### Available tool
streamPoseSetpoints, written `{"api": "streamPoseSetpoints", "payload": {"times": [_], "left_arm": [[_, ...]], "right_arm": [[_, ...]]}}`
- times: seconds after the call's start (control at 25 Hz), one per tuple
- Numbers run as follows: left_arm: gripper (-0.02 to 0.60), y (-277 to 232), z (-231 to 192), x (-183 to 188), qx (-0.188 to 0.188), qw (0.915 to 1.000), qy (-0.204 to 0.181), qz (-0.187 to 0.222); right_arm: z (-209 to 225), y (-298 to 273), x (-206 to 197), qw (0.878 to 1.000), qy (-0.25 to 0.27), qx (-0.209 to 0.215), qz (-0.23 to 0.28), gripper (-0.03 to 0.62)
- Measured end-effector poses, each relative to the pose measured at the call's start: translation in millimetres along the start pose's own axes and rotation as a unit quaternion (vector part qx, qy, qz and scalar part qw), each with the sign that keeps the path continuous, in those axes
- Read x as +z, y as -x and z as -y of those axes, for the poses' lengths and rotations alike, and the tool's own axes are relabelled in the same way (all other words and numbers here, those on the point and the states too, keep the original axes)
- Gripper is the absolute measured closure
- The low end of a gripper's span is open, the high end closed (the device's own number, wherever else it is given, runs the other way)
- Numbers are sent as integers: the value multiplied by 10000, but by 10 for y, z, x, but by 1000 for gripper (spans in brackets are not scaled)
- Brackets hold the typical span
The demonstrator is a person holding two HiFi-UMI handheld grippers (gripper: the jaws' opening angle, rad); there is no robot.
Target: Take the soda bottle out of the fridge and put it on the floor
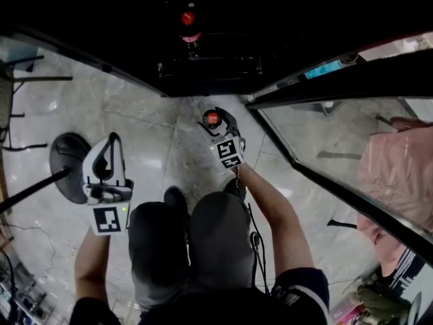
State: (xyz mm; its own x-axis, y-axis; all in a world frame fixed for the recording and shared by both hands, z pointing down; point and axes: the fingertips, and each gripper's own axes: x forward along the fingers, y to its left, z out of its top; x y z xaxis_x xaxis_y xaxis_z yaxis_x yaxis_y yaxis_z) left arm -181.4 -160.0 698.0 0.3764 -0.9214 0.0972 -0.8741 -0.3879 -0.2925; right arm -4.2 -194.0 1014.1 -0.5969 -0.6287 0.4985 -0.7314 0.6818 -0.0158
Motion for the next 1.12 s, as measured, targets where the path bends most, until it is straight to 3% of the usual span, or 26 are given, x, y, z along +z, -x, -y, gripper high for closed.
{"api": "streamPoseSetpoints", "payload": {"times": [1.12], "left_arm": [[558,-49,12,-282,-14,9998,-221,-2]], "right_arm": [[36,-285,-448,9995,35,-268,158,272]]}}
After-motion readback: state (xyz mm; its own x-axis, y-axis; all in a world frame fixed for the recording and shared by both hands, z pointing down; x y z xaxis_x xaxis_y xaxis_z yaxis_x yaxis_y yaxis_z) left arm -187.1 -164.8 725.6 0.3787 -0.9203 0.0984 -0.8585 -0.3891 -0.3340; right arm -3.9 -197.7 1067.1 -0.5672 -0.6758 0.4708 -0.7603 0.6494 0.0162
